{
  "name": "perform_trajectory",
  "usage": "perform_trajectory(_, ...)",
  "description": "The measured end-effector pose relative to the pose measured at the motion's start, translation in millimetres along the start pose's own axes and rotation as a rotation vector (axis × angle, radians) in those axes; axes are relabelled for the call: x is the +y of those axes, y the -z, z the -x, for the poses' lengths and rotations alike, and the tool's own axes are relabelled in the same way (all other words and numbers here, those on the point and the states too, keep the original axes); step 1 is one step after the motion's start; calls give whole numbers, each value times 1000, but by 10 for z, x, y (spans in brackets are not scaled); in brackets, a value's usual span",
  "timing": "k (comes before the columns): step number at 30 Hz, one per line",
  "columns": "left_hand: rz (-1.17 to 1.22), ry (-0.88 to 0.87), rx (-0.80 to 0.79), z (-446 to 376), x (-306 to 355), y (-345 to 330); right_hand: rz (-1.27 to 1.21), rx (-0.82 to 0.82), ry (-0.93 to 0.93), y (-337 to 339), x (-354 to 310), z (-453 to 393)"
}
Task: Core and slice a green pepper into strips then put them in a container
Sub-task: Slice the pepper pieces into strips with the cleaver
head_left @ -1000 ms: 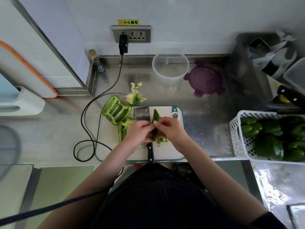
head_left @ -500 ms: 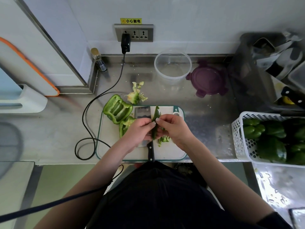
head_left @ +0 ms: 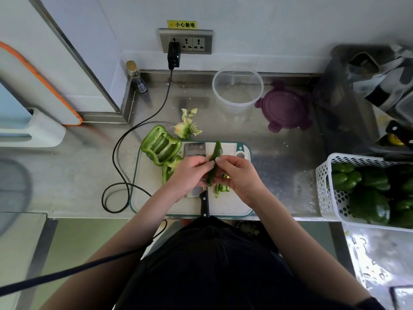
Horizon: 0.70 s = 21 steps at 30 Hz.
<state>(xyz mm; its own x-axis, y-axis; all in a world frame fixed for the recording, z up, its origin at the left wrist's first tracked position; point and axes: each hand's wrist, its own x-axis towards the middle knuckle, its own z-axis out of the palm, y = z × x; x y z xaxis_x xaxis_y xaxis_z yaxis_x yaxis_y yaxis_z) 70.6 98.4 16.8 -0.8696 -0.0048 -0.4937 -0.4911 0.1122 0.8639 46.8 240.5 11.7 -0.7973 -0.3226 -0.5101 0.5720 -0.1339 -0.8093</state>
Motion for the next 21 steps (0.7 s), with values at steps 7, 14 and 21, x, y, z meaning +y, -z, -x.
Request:
perform_trajectory(7,44,31,-48,3,30,-12,66,8,8,31,-26,-22)
perform_trajectory(14,-52,4,-53,-20,19,-13,141,53,-7,34,-50,-45)
perform_trajectory(21,-54,10,-50,-24,-1,-37,195,102,-27,44,-40,-76)
